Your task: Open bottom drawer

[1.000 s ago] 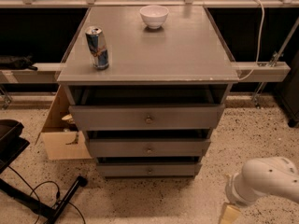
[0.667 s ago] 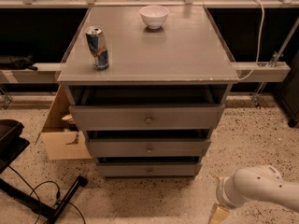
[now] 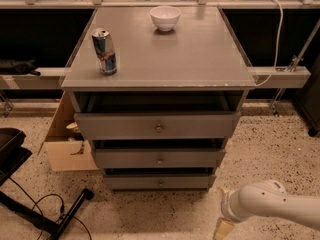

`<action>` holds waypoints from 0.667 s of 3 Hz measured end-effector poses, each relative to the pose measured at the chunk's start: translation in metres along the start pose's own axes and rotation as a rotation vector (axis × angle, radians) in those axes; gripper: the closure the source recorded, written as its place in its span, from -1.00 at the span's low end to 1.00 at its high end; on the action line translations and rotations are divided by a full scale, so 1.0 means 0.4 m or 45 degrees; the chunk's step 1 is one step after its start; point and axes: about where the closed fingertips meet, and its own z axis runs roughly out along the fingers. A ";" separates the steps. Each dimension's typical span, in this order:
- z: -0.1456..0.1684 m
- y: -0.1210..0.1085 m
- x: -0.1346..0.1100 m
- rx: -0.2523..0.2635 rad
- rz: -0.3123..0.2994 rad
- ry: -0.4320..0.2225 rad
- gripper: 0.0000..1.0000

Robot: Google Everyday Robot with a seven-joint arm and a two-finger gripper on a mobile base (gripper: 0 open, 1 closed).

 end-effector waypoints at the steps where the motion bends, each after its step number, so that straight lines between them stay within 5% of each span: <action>1: 0.084 0.016 -0.042 -0.013 -0.059 -0.067 -1.00; 2: 0.178 0.005 -0.092 0.025 -0.152 -0.105 -1.00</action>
Offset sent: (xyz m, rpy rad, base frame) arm 0.0270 0.0890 -0.0756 0.0623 -0.1451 0.1640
